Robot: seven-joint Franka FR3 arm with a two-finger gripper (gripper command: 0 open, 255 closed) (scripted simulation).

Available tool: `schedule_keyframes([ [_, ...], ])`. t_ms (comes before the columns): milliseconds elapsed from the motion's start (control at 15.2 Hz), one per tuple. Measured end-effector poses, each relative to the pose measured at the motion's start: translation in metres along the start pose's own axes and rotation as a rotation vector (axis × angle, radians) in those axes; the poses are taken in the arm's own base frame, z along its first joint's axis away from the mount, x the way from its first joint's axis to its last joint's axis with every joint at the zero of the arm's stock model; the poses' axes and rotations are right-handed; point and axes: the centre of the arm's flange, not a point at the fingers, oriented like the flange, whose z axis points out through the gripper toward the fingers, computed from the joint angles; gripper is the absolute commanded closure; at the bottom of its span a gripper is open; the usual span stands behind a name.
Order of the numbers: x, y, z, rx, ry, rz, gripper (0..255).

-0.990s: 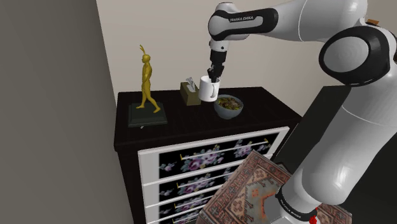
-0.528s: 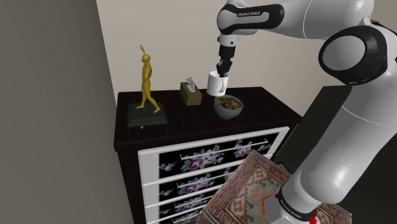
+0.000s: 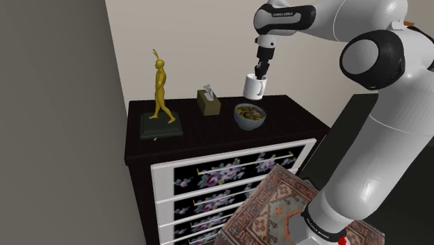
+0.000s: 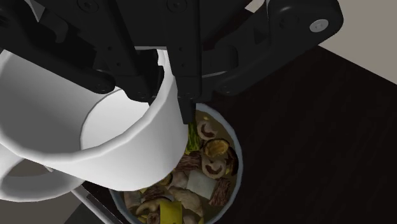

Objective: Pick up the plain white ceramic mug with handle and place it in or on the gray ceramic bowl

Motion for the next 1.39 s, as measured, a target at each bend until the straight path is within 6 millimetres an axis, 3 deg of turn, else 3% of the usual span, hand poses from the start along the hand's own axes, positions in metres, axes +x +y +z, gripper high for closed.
schedule_keyframes([
  [264,-0.003,0.014,0.014,0.0,-0.001,-0.001,255],
  [1122,0.002,0.015,0.083,0.0,-0.001,-0.001,255],
  [1386,0.003,0.016,0.089,-0.002,0.003,-0.001,255],
])
